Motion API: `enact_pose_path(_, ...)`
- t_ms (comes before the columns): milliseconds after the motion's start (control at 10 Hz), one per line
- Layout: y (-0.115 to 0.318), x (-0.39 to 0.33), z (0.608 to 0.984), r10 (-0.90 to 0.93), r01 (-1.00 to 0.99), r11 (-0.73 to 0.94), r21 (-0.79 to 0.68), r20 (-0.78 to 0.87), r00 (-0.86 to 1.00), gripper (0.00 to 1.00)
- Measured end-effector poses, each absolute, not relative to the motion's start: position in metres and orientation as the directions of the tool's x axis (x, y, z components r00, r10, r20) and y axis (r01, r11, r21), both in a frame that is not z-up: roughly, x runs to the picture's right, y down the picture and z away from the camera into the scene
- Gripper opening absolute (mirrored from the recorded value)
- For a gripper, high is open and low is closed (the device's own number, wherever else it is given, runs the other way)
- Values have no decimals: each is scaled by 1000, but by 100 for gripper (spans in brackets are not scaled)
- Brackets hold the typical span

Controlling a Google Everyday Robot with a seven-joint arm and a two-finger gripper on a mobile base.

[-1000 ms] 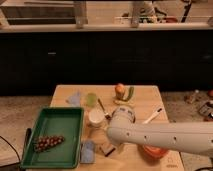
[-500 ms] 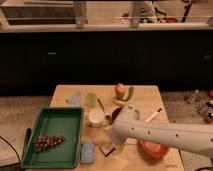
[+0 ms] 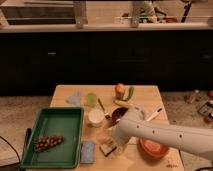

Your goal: Wipe table surface with eraser

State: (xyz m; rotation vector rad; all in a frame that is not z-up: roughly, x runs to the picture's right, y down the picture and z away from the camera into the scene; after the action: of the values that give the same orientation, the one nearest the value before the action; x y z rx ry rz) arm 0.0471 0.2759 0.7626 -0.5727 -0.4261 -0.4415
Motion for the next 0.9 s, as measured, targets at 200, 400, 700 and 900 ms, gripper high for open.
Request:
enact_pose_path(200,281,51,769,-255,496,754,-431,504,825,80)
enact_pose_path(400,283,51,774,-245,497,749,-437,514,822,80)
enact_pose_path(700,284,50,779,-241,505,740,-444,526,815,80)
enact_pose_path(900,284,47,783,-245,517,729,-449,534,809,80)
